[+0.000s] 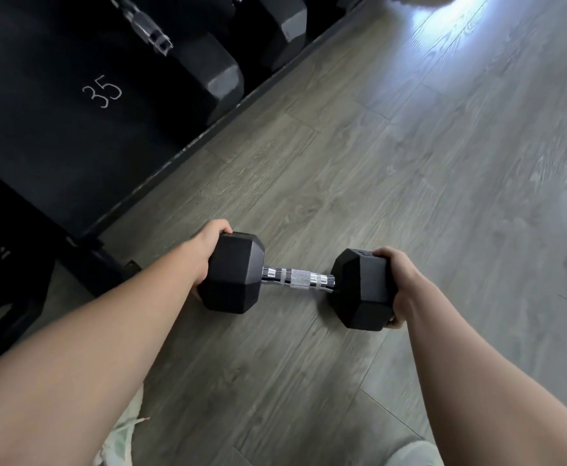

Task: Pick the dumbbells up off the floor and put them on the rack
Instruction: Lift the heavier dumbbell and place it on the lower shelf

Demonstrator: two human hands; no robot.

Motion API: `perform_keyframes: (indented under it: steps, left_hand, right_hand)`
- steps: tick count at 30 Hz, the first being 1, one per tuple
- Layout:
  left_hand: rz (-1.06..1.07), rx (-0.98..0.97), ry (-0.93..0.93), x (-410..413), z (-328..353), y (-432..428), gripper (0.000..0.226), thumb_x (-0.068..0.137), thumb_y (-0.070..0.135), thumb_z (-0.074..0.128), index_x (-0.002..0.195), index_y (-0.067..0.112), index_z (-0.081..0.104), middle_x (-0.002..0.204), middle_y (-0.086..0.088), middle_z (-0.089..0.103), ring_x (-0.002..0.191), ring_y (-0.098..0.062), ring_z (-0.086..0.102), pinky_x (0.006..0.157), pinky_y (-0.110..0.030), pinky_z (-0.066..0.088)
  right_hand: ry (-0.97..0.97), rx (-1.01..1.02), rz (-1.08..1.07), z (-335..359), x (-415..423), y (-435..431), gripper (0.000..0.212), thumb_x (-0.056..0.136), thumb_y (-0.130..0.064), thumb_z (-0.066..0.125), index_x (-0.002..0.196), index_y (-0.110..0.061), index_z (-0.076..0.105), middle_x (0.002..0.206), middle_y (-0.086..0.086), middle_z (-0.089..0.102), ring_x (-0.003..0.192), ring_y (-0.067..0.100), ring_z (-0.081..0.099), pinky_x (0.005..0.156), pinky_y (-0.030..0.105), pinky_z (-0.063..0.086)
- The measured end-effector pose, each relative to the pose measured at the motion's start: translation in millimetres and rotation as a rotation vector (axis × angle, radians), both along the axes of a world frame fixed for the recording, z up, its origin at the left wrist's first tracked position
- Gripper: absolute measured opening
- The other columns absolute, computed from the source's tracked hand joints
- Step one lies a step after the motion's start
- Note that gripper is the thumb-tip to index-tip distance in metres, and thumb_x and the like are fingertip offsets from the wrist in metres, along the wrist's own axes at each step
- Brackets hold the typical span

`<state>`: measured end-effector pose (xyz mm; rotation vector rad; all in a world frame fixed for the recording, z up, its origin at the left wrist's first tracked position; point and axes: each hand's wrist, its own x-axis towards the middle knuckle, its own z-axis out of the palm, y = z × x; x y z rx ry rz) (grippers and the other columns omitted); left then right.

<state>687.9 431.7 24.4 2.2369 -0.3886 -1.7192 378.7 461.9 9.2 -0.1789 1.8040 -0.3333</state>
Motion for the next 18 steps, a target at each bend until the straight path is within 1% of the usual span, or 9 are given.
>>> perform_keyframes:
  steps: [1,3,5,7,8,11,14,16,18]
  left_hand:
    - [-0.012,-0.024,-0.001,0,5,-4,0.026,0.065,0.041,0.062,0.069,0.017,0.053,0.070,-0.007,0.059,0.065,-0.027,0.057,0.067,-0.035,0.042]
    - [-0.036,-0.062,-0.003,2,20,-11,0.026,0.065,0.041,0.063,0.070,0.017,0.053,0.068,-0.005,0.060,0.061,-0.026,0.057,0.062,-0.031,0.042]
    - [-0.052,-0.088,-0.004,6,39,-18,0.027,0.063,0.041,0.064,0.072,0.017,0.055,0.068,-0.004,0.061,0.060,-0.025,0.058,0.059,-0.029,0.044]
    - [-0.072,-0.082,-0.002,12,63,-24,0.028,0.061,0.041,0.064,0.072,0.017,0.055,0.069,-0.004,0.062,0.061,-0.025,0.059,0.060,-0.030,0.045]
    - [-0.078,-0.084,-0.002,16,77,-28,0.027,0.062,0.041,0.064,0.070,0.017,0.055,0.066,-0.004,0.062,0.059,-0.025,0.058,0.059,-0.029,0.045]
    - [-0.102,-0.143,-0.023,37,122,-41,0.022,0.062,0.039,0.065,0.065,0.019,0.056,0.057,-0.003,0.061,0.051,-0.023,0.058,0.055,-0.026,0.047]
    - [-0.130,-0.203,-0.069,67,168,-61,0.021,0.063,0.039,0.066,0.059,0.021,0.055,0.051,-0.002,0.060,0.039,-0.021,0.057,0.046,-0.026,0.049]
    - [-0.124,-0.232,-0.115,91,194,-73,0.022,0.060,0.039,0.067,0.057,0.021,0.055,0.051,-0.002,0.058,0.041,-0.023,0.056,0.052,-0.028,0.049]
    - [-0.091,-0.286,-0.159,115,215,-87,0.021,0.057,0.039,0.068,0.061,0.021,0.057,0.058,-0.005,0.059,0.051,-0.026,0.057,0.062,-0.033,0.049]
  right_hand:
    - [0.002,-0.002,-0.023,3,1,5,0.033,0.063,-0.053,0.065,0.072,-0.022,0.064,0.052,0.005,0.069,0.039,0.031,0.066,0.054,0.046,0.055]
    - [0.005,-0.027,-0.064,12,4,13,0.032,0.062,-0.053,0.064,0.073,-0.023,0.064,0.053,0.004,0.070,0.053,0.028,0.069,0.064,0.039,0.050]
    - [0.008,-0.049,-0.110,28,11,17,0.031,0.061,-0.053,0.063,0.073,-0.024,0.064,0.053,0.003,0.070,0.066,0.029,0.066,0.068,0.040,0.046]
    - [0.002,-0.057,-0.121,49,19,18,0.032,0.062,-0.052,0.062,0.074,-0.023,0.065,0.053,0.003,0.069,0.070,0.030,0.065,0.070,0.041,0.044]
    - [-0.002,-0.064,-0.124,60,22,17,0.032,0.063,-0.053,0.061,0.075,-0.023,0.065,0.052,0.003,0.069,0.070,0.030,0.065,0.070,0.041,0.043]
    - [-0.037,-0.089,-0.150,94,41,8,0.033,0.064,-0.054,0.059,0.075,-0.023,0.065,0.054,0.003,0.070,0.065,0.029,0.065,0.067,0.039,0.043]
    - [-0.072,-0.129,-0.184,127,68,-10,0.031,0.065,-0.053,0.058,0.071,-0.023,0.064,0.054,0.001,0.069,0.055,0.025,0.066,0.065,0.036,0.042]
    - [-0.101,-0.159,-0.180,147,93,-28,0.030,0.068,-0.053,0.058,0.068,-0.023,0.063,0.052,0.000,0.068,0.041,0.024,0.065,0.063,0.034,0.041]
    - [-0.129,-0.208,-0.174,162,120,-49,0.031,0.071,-0.053,0.058,0.068,-0.023,0.063,0.051,-0.001,0.067,0.035,0.022,0.062,0.058,0.031,0.040]
